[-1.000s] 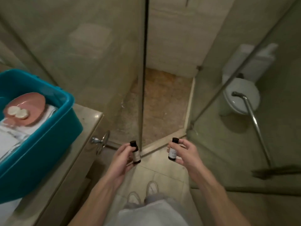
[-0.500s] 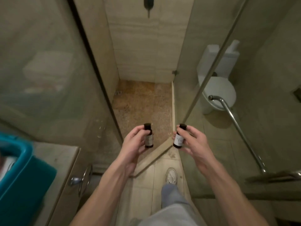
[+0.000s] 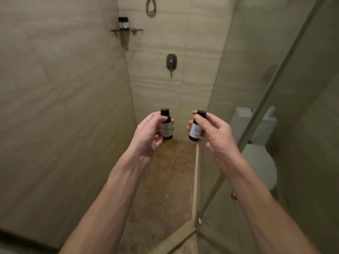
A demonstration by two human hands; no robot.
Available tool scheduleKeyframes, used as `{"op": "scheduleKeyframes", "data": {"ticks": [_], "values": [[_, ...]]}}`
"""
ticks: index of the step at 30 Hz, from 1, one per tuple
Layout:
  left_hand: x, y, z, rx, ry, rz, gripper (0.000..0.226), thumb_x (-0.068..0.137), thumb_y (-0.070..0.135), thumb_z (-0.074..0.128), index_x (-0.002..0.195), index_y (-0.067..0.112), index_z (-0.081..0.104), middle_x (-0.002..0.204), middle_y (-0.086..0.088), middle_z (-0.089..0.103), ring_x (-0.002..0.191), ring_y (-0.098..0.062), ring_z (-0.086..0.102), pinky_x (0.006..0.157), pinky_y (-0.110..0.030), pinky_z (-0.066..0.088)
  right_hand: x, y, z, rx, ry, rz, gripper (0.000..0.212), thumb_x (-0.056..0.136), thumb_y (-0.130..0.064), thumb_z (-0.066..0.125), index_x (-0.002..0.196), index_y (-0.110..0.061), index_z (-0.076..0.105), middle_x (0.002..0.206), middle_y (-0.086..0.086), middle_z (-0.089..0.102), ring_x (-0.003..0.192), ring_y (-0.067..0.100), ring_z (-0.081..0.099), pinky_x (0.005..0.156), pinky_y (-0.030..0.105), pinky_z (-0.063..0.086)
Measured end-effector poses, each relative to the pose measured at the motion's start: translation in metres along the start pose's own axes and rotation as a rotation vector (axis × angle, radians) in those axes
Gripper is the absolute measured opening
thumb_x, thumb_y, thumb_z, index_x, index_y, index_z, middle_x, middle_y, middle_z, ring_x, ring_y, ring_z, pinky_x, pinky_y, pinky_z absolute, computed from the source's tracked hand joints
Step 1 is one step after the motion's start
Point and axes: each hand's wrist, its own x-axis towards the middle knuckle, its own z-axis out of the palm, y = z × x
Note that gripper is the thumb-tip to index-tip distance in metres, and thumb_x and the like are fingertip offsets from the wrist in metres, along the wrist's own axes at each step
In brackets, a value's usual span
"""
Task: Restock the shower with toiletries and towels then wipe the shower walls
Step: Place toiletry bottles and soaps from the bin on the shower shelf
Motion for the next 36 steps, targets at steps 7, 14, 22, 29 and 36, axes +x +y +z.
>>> {"op": "scheduleKeyframes", "data": {"ticks": [7, 14, 22, 29, 36], "values": [[0.089, 0.062, 0.019, 0.005, 0.045, 0.077, 0.024, 0.093, 0.023, 0.059, 0.115, 0.023, 0.067, 0.107, -0.004, 0.077, 0.092, -0.017, 0.068, 0.079, -0.031, 0.053, 0.122, -0.038, 0.031, 0.014, -0.09, -0.033, 0.021, 0.093, -0.025, 0.07, 0.112, -0.018, 0.073, 0.107, 0.014, 0.076, 0.107, 0.031, 0.071, 0.087, 0.048, 0.06], [0.2, 0.117, -0.009, 0.062, 0.1, 0.144, 0.033, 0.093, 0.023, 0.061, 0.124, 0.014, 0.066, 0.107, -0.005, 0.078, 0.098, -0.02, 0.068, 0.083, -0.034, 0.054, 0.239, -0.055, 0.081, -0.037, -0.205, -0.084, 0.022, 0.093, -0.026, 0.07, 0.113, -0.018, 0.073, 0.105, 0.009, 0.077, 0.102, 0.025, 0.074, 0.086, 0.046, 0.061], [0.363, 0.197, -0.089, 0.168, 0.073, 0.233, 0.017, 0.093, 0.018, 0.064, 0.108, 0.024, 0.069, 0.104, -0.005, 0.078, 0.091, -0.015, 0.068, 0.083, -0.035, 0.056, 0.417, -0.074, 0.18, -0.069, -0.252, -0.171, 0.025, 0.093, -0.028, 0.07, 0.117, -0.02, 0.072, 0.106, 0.005, 0.077, 0.098, 0.02, 0.075, 0.076, 0.036, 0.061], [0.481, 0.258, -0.153, 0.158, 0.16, 0.249, 0.016, 0.093, 0.02, 0.065, 0.107, 0.026, 0.07, 0.108, -0.005, 0.078, 0.094, -0.018, 0.068, 0.09, -0.039, 0.055, 0.544, -0.075, 0.271, -0.088, -0.308, -0.157, 0.026, 0.093, -0.03, 0.07, 0.117, -0.022, 0.072, 0.105, 0.004, 0.077, 0.097, 0.018, 0.075, 0.076, 0.034, 0.06], [0.58, 0.289, -0.177, 0.188, 0.147, 0.251, 0.026, 0.099, 0.021, 0.06, 0.124, 0.013, 0.062, 0.111, -0.006, 0.077, 0.106, -0.021, 0.071, 0.101, -0.049, 0.052, 0.647, -0.072, 0.323, -0.094, -0.333, -0.175, 0.023, 0.092, -0.03, 0.071, 0.114, -0.023, 0.073, 0.102, 0.003, 0.078, 0.096, 0.018, 0.075, 0.071, 0.03, 0.061]]}}
